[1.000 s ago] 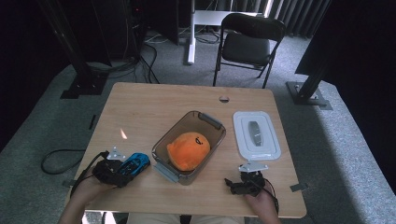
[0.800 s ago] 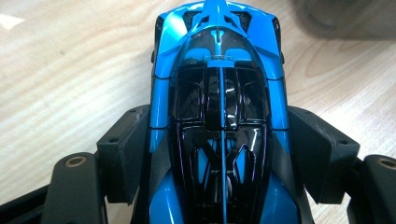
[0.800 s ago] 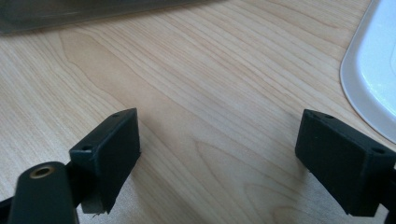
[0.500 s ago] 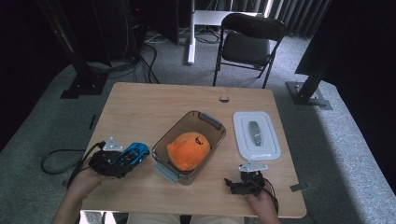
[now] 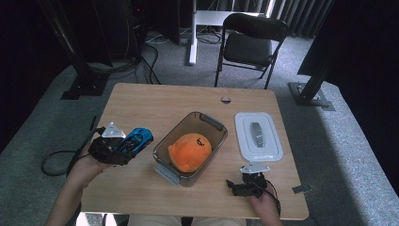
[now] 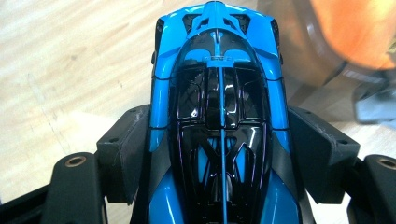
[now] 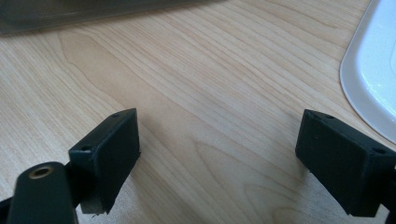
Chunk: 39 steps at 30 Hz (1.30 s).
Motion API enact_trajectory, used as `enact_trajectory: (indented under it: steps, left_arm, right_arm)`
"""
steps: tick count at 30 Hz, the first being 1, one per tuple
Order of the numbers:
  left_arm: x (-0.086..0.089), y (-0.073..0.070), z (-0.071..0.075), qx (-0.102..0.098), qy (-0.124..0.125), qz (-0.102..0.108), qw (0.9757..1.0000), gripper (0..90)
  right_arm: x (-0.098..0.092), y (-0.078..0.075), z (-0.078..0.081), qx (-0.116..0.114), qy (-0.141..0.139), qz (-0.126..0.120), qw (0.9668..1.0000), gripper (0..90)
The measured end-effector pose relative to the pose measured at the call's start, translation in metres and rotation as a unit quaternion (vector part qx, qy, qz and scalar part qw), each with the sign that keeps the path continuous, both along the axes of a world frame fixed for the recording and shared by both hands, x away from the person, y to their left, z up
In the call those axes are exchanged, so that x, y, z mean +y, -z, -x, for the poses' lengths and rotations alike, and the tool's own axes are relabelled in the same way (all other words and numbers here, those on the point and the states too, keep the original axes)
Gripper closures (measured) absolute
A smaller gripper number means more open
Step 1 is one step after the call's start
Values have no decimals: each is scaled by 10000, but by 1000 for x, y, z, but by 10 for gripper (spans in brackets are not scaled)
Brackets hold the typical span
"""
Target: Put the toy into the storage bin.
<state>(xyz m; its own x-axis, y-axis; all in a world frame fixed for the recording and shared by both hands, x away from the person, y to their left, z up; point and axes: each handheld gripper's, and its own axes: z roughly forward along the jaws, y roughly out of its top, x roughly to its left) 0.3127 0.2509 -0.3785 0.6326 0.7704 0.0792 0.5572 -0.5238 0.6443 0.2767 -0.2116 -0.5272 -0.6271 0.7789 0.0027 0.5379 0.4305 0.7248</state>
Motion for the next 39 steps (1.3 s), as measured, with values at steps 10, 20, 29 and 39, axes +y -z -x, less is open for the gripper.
enact_trajectory:
  steps: [10, 20, 29, 39]
  left_arm:
    - [-21, -19, -12, -88, 121, 230, 9996, 280]
    - [-46, -27, -23, -76, 305, 320, 9990, 280]
    - [-76, -32, -30, -71, 538, 307, 9981, 279]
    - [-101, -27, -34, 52, 741, 494, 9960, 279]
  right_arm:
    - [0, 0, 0, -3, 1, -1, 10000, 132]
    - [0, 0, 0, -2, 2, -4, 10000, 132]
    - [0, 0, 0, -3, 3, -5, 10000, 132]
    - [0, 0, 0, -2, 2, -3, 10000, 132]
